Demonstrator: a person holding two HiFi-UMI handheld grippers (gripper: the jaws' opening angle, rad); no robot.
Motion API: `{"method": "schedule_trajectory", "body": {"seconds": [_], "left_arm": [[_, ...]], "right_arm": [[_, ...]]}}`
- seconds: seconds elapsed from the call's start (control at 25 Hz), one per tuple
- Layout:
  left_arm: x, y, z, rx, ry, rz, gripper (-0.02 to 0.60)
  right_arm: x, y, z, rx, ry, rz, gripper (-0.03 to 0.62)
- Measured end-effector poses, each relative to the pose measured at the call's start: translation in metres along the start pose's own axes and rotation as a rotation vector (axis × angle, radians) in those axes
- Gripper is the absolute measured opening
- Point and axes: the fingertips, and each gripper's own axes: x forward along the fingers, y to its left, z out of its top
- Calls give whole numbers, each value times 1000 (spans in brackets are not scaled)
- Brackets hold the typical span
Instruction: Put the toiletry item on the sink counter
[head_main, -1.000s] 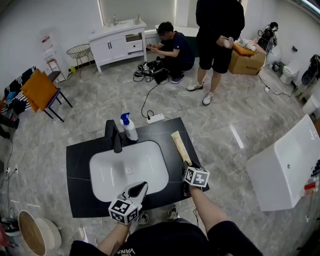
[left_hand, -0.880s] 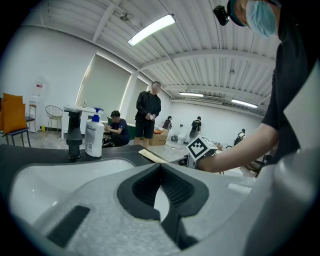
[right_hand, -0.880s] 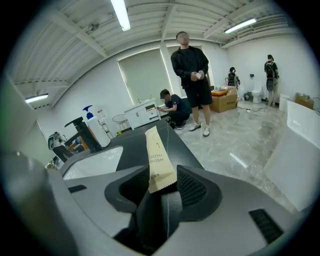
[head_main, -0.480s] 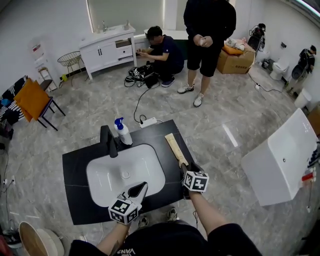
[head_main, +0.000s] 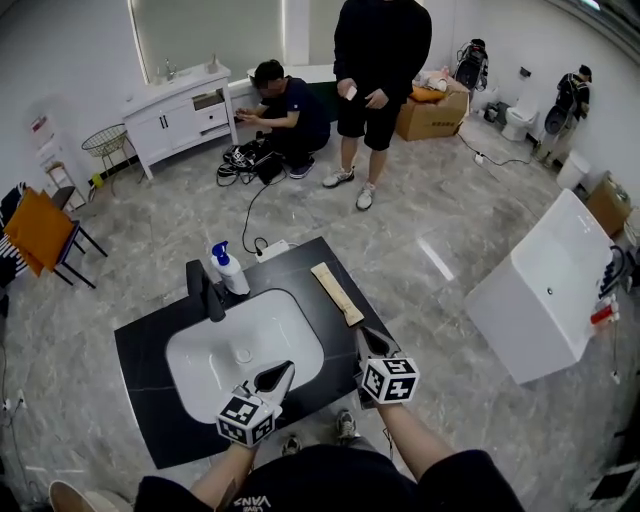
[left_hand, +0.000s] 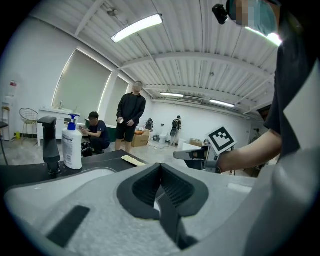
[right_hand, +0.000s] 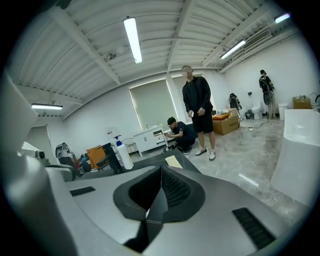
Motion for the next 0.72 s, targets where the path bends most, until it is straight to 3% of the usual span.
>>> {"method": "schedule_trajectory", "body": {"seconds": [0.4,0.72], "left_arm": [[-30,-10,9,46,-24,-104,11],[-60,-19,10,76,-45,-164,11]], "right_arm": [[-70,60,12,-5,-134,1,-2],[-110,104,-1,-23,-172,-12,-2]]}}
